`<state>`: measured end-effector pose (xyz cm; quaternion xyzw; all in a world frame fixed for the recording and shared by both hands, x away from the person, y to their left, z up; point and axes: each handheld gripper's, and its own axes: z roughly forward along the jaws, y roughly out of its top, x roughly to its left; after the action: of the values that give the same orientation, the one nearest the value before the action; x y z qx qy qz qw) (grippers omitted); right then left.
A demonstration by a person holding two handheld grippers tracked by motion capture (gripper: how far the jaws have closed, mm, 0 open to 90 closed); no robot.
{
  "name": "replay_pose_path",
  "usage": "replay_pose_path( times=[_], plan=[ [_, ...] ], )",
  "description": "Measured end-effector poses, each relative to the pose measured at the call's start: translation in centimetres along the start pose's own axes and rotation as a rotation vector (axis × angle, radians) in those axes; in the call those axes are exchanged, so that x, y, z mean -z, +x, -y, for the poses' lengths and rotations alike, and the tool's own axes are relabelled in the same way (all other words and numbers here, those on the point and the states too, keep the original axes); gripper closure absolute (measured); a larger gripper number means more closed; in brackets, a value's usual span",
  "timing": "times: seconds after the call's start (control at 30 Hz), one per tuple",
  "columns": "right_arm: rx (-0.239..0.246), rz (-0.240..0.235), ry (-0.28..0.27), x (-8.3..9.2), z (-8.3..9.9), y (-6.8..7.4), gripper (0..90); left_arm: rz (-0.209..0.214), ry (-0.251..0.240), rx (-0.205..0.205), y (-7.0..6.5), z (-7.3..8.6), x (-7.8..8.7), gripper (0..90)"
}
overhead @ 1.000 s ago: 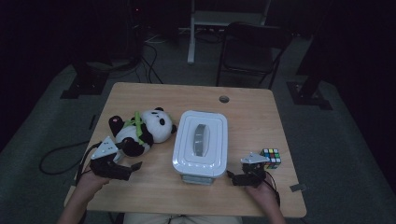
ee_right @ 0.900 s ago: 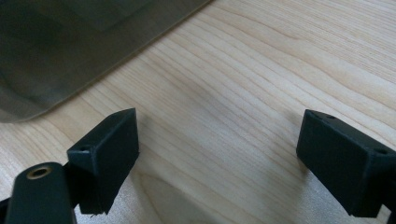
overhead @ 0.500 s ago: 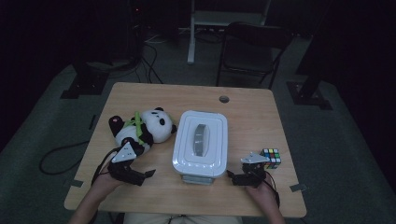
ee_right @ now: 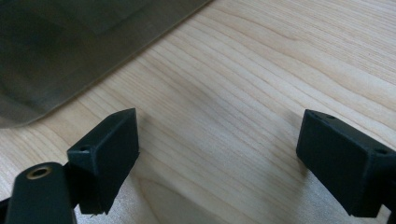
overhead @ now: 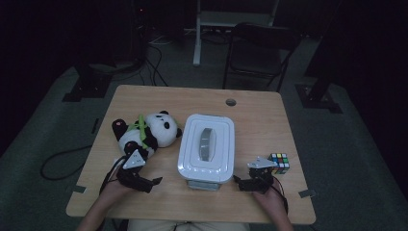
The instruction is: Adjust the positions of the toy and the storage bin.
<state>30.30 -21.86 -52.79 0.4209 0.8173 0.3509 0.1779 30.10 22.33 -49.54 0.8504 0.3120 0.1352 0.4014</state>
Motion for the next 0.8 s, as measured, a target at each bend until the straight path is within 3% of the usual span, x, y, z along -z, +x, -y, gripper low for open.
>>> replay_pose_path(
  times=[0.2, 0.33, 0.8],
  plan=[
    [0.000, -0.001, 0.000, 0.0, 0.0, 0.0, 12.7, 0.003, 0.003, -0.005, -0.4, 0.3, -0.3, 1.2],
    [0.001, -0.001, 0.000, 0.0, 0.0, 0.0, 12.7, 0.032, 0.028, -0.027, -0.9, 0.3, -0.9, 1.3],
    [0.012, -0.013, 0.005, 0.0, 0.0, -0.1, 12.5, 0.008, 0.113, -0.077, -0.9, 1.4, -2.5, 1.3]
  ],
)
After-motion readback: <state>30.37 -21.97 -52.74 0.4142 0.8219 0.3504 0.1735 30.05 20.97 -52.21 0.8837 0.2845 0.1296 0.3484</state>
